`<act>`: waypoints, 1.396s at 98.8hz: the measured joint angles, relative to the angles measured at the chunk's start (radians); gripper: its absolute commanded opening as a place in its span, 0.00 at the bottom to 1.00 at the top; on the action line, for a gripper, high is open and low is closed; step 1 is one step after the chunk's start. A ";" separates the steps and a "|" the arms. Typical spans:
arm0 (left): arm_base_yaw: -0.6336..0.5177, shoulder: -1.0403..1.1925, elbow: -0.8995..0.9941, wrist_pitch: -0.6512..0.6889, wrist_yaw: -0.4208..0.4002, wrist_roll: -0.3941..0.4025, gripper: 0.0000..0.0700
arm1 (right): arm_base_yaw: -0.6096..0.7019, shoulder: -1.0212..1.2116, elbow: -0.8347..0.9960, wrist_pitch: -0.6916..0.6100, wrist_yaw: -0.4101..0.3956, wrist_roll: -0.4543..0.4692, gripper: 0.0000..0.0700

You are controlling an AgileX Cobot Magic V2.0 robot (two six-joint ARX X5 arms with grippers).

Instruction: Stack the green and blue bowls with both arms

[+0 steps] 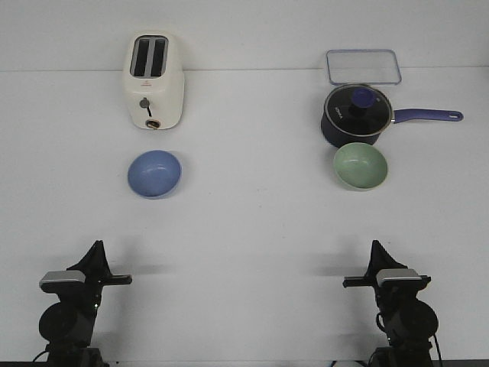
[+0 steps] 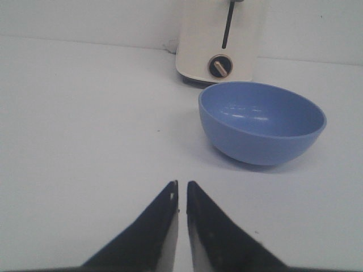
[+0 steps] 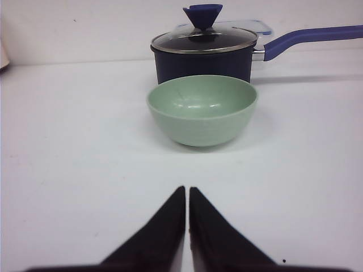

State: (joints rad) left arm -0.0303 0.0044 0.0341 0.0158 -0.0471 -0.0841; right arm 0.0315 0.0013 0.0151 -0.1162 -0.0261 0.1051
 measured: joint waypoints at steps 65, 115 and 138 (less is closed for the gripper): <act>0.000 0.000 0.000 0.000 0.000 0.000 0.02 | 0.000 0.000 0.000 0.003 -0.008 0.190 0.02; 0.000 0.000 0.000 0.000 0.000 0.000 0.02 | -0.001 0.535 0.647 -0.297 0.110 0.248 0.64; 0.000 0.000 0.000 0.000 0.000 0.000 0.02 | -0.039 1.007 0.945 -0.357 0.130 0.193 0.64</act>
State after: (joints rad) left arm -0.0303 0.0044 0.0341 0.0158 -0.0471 -0.0841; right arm -0.0074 1.0084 0.9604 -0.4736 0.1040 0.2981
